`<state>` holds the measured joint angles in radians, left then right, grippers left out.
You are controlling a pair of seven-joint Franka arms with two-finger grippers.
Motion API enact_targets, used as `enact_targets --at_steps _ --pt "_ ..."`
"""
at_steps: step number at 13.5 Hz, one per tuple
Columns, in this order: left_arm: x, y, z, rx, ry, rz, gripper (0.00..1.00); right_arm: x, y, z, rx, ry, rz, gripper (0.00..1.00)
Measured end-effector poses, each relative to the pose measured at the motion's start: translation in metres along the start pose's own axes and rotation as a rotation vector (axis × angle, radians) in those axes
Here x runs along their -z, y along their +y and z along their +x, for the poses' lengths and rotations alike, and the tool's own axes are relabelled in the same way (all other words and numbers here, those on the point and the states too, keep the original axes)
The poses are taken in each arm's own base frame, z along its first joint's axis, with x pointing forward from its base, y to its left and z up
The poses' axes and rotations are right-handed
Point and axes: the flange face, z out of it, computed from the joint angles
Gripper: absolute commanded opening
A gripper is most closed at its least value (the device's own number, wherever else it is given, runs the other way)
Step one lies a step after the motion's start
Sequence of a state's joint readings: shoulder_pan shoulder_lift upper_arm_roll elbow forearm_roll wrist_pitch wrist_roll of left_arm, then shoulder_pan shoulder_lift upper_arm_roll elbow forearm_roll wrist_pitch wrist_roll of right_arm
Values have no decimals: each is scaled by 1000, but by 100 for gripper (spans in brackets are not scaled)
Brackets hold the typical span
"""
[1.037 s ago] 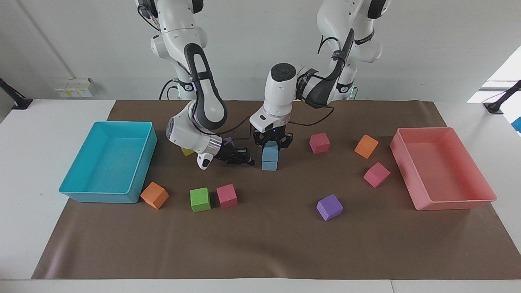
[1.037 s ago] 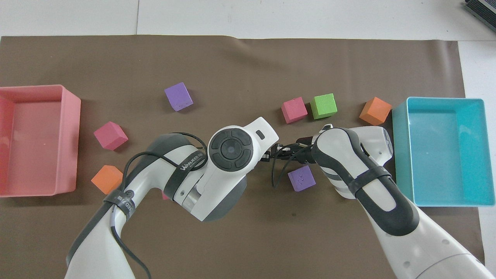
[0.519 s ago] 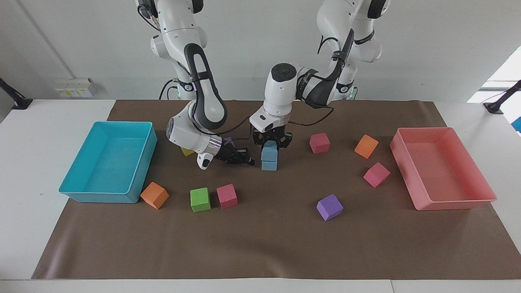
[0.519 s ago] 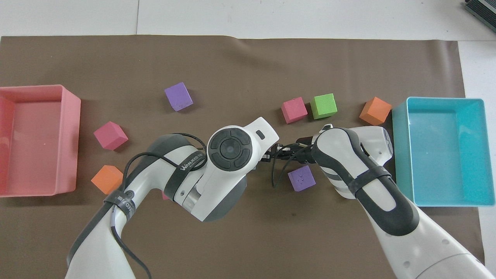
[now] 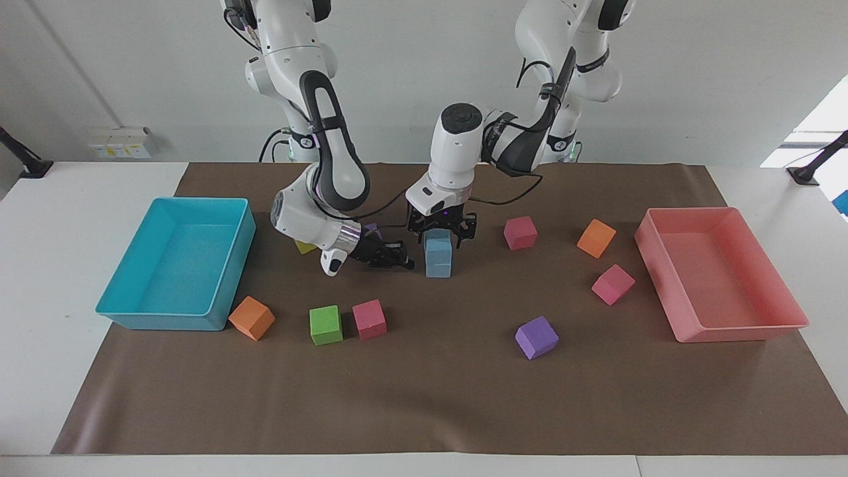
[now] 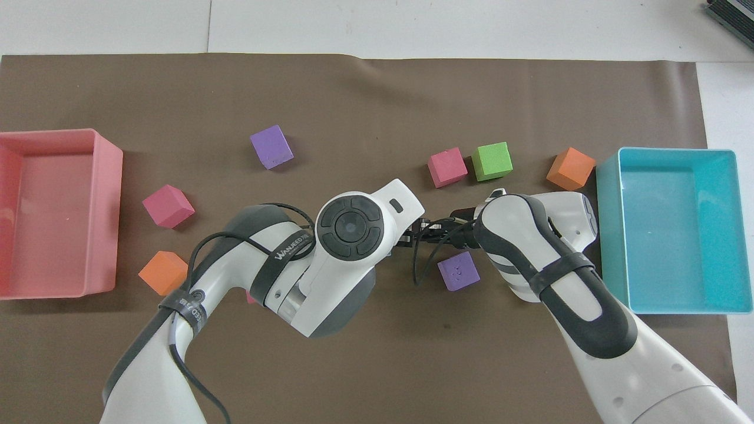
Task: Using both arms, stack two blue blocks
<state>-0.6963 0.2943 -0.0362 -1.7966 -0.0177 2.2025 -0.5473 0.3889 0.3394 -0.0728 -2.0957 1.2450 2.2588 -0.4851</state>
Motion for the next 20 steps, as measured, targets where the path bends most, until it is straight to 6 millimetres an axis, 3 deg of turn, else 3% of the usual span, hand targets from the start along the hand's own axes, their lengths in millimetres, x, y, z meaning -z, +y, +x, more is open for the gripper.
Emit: enact_targets --at_steps 8,10,12,15,17,19,20 --pt "3 0 0 0 3 -2 100 -5 -6 -2 67 -10 -5 0" --pt "18 -1 -1 2 5 -2 100 1 -10 3 122 -14 -34 0" --pt "48 -12 -3 15 0 7 100 11 -16 10 179 -15 -71 0" --pt "96 -64 -3 73 -1 20 100 34 -32 20 297 -22 -168 0" --pt "110 -122 -12 76 -6 33 100 63 -45 27 345 -4 -247 0" --pt "106 -179 -25 72 -32 50 100 96 -57 32 401 12 -347 39" --pt "101 -208 -30 67 -48 57 100 110 -60 32 426 12 -393 71"
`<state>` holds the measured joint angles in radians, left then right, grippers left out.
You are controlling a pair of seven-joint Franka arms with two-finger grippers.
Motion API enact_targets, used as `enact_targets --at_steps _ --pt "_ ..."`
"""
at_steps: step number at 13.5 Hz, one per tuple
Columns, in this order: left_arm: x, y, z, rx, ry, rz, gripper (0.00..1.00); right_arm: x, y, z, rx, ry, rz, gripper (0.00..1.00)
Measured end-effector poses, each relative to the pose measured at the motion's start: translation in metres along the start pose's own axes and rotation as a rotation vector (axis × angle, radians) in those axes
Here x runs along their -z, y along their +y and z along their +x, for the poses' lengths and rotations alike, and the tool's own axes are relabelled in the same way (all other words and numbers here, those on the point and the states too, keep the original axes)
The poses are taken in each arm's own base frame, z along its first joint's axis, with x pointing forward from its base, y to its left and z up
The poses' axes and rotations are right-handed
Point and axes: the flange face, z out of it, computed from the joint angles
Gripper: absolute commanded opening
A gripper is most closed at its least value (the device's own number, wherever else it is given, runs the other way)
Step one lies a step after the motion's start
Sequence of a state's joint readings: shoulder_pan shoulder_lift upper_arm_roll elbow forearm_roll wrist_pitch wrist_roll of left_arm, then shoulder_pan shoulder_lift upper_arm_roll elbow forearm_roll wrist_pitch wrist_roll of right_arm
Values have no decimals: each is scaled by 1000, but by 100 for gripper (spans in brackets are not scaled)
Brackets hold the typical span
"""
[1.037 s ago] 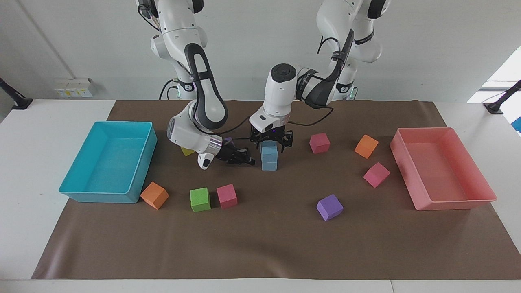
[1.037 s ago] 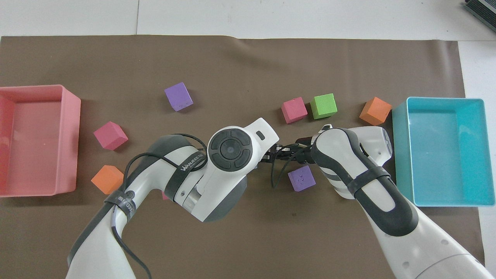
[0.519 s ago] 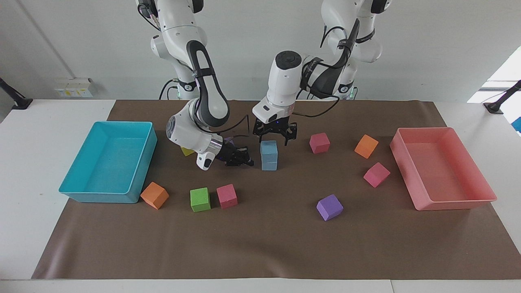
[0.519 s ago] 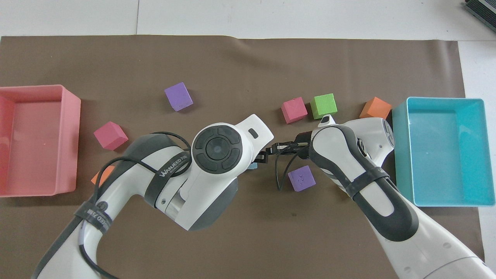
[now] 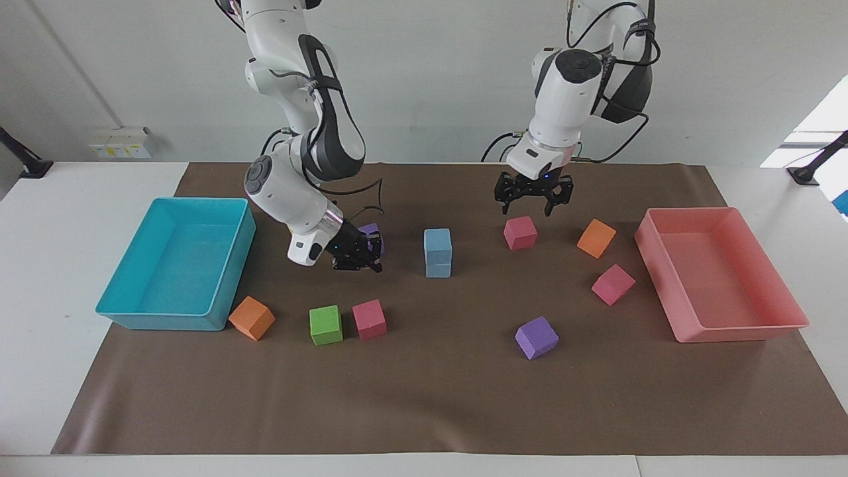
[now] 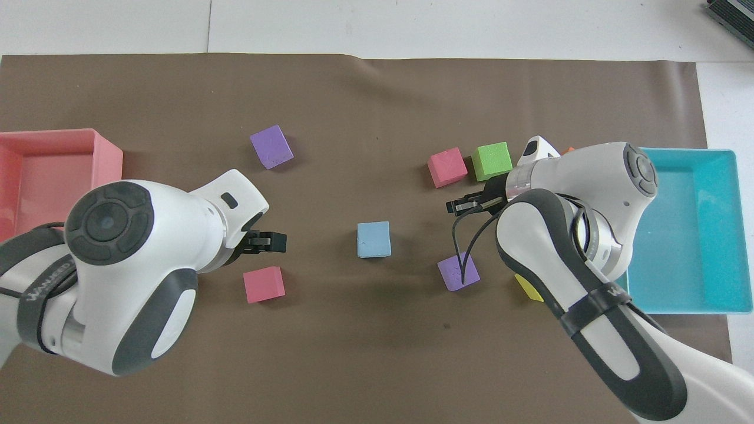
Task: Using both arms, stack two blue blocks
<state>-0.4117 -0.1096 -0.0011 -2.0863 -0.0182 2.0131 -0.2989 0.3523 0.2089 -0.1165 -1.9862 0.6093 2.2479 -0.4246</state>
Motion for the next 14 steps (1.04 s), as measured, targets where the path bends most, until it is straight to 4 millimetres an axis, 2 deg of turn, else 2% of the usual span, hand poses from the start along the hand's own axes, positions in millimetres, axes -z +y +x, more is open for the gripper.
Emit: enact_targets --at_steps 1,3,5,7,8,10,14 --pt "-6 -30 -1 -8 -13 5 100 12 5 0 22 -12 -38 100" --pt "-11 -76 3 -23 -18 8 100 37 21 0 37 -28 -94 100" --pt "-7 -122 10 -68 -7 8 100 64 39 -2 30 -35 -144 100" --pt "11 -166 18 -90 28 12 100 87 50 -8 -5 -71 -216 100" --pt "25 -180 23 -86 49 15 100 99 52 -9 -28 -98 -260 100" --pt "61 -190 35 -72 70 18 100 123 50 -8 -50 -143 -323 100" --pt "151 -192 64 -71 80 19 100 171 42 -3 -32 -128 -406 100"
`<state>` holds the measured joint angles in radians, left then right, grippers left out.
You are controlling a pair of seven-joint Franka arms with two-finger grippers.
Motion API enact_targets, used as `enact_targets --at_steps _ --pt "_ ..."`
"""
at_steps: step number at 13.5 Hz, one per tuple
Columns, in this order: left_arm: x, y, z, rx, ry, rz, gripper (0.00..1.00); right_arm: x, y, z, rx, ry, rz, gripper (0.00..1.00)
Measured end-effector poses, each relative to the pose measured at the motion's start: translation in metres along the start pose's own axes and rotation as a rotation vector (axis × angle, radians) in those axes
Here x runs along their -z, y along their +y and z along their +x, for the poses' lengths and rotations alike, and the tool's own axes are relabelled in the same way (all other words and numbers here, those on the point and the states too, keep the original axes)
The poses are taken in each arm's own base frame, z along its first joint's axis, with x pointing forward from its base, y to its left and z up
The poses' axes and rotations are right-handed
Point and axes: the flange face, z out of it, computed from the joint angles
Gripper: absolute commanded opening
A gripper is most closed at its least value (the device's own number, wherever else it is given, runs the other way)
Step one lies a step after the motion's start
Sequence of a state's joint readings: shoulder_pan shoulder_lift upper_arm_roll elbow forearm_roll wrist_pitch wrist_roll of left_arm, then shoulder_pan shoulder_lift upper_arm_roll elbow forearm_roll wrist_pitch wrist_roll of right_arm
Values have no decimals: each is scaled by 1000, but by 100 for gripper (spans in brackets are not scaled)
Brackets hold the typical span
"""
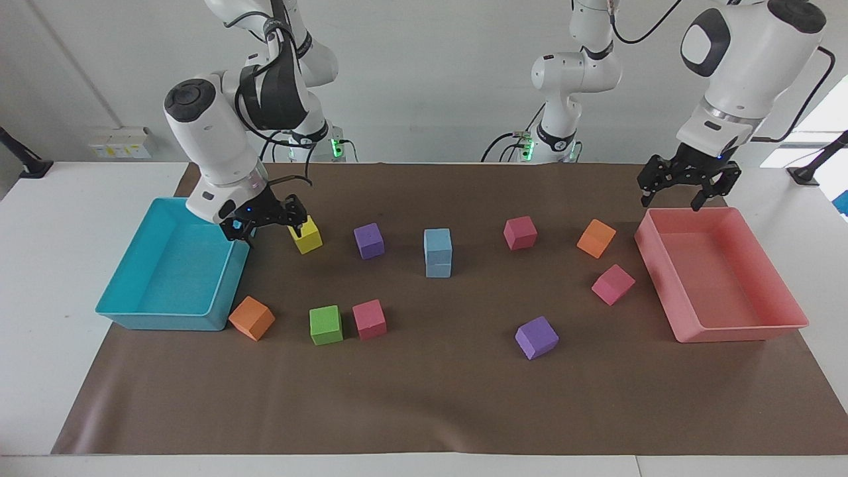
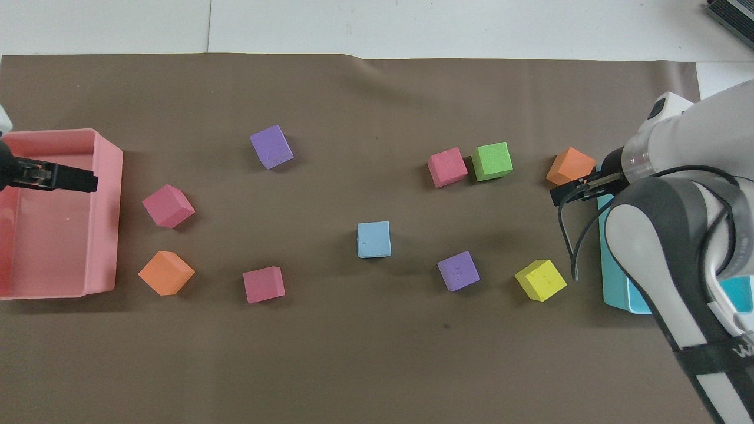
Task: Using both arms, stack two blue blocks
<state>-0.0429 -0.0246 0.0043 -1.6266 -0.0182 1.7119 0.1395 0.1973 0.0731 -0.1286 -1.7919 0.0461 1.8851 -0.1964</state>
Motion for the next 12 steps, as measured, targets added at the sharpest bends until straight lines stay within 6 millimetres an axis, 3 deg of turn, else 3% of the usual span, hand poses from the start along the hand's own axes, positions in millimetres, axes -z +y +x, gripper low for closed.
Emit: enact_targets --at_steps 2,4,8,12 --pt "28 -1 4 0 -6 0 100 28 8 -10 -8 29 -17 100" --pt "42 0 1 -1 -31 -3 100 53 18 -23 -27 33 -20 100" --pt "44 9 -6 79 -85 -8 100 97 44 -40 -136 29 -18 100" --pt "42 11 -7 90 -93 -8 100 128 49 -56 -278 -40 -6 100"
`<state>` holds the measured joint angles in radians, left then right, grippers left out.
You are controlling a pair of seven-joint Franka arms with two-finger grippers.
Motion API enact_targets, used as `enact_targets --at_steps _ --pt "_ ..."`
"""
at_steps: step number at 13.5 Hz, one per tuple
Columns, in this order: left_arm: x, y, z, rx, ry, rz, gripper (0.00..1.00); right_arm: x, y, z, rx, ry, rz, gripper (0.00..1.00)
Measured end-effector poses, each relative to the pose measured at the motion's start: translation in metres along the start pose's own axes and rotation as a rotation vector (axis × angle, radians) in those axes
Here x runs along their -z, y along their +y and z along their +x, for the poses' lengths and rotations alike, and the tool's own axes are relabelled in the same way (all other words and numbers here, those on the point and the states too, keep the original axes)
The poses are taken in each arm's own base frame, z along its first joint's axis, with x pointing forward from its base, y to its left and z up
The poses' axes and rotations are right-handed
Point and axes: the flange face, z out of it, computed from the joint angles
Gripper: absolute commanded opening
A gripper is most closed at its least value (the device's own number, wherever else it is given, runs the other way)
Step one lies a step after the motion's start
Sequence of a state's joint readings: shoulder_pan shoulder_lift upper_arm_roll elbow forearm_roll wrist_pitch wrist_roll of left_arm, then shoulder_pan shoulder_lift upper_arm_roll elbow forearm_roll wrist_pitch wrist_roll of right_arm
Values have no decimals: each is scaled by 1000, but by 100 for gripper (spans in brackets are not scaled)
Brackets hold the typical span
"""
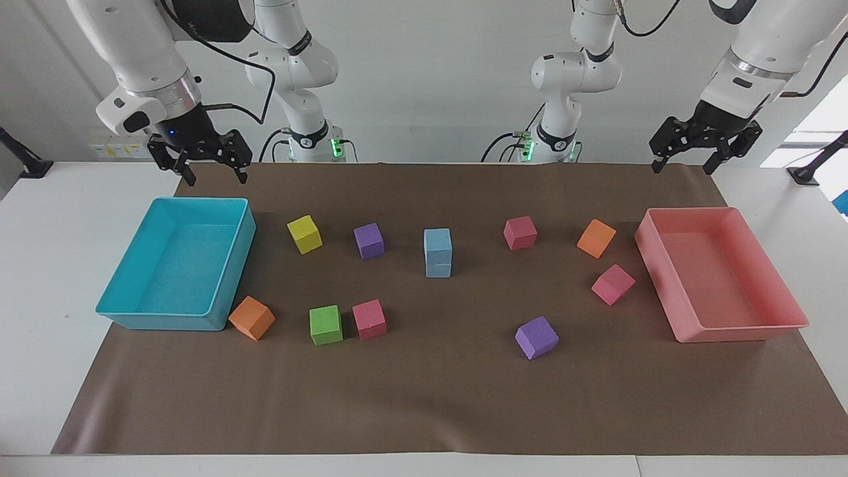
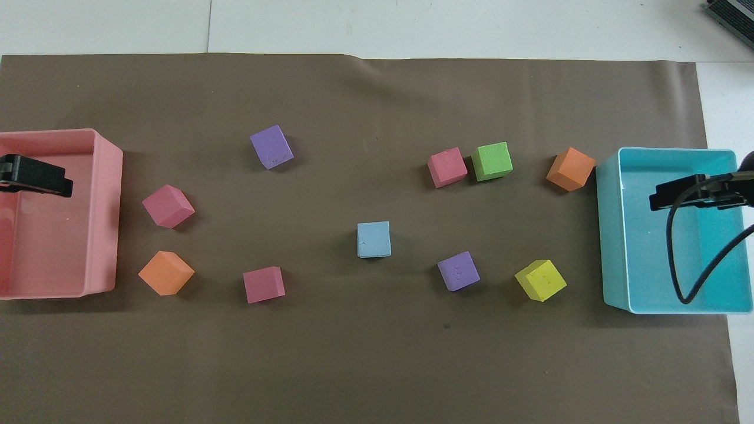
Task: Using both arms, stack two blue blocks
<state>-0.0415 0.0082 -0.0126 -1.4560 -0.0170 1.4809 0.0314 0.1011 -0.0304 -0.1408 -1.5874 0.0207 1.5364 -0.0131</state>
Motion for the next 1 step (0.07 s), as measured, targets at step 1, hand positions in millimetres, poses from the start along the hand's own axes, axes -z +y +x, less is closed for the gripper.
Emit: enact_targets --at_steps 1 --pt "0 0 0 1 -1 0 100 6 5 -3 -36 -7 1 100"
